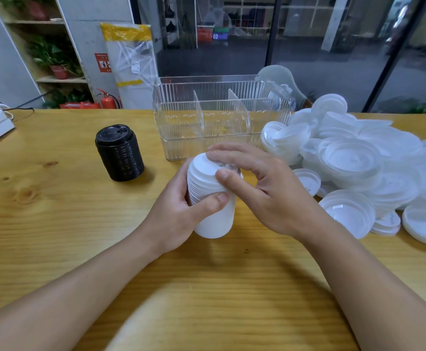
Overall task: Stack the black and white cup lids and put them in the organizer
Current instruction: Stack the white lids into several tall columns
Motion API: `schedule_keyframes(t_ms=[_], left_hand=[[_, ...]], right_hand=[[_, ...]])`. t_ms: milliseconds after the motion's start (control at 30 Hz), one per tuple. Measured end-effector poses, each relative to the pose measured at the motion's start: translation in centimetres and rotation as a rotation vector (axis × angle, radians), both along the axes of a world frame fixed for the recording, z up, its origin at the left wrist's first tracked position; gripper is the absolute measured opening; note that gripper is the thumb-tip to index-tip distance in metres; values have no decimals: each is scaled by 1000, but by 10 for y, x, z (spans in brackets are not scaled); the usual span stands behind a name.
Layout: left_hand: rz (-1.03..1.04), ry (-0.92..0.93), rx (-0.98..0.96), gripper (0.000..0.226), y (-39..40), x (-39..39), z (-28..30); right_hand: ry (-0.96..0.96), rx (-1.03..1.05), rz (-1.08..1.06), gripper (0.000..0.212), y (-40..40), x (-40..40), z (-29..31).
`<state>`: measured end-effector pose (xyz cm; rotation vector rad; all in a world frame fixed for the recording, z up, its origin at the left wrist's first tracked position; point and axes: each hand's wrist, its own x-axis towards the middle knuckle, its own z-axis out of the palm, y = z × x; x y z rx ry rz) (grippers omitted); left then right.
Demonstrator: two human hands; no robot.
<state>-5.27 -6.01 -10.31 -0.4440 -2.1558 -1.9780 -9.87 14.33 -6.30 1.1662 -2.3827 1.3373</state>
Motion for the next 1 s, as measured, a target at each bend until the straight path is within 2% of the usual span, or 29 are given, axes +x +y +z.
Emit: schedule_keyframes(t_ms=[233,333,400,467,600,667,800,900,1000], left_hand=[[12,4,-24,63,1,1,-2],[10,3,-33,65,-3,0,-4],[26,0,-29,69,-10,-1,-3],[48,-13,1,72,-21,-3,-1],[58,-57,59,70,-38,-9,-1],[58,-53,44,70,-38,-9,-2],[56,-30,34,78,-35,-7,-1],[101,4,44,88,-33,-6,2],[134,17,31,84,-29,-5,2]], right_hand=[[67,-58,-81,33,-4,1,-3],[16,-74,-60,43,-1,0,-3],[-63,-93,-83,39,3,-6,-7],[-80,-21,-161,29,9,-17,-16],[22,378,-270,39,13,-31,-37],[53,463,-288,34,10,-34,-44],[125,471,-343,6,8,-38,-48],[113,436,-342,5,10,-37,-43],[129,395,-322,7,11,-33,-40]])
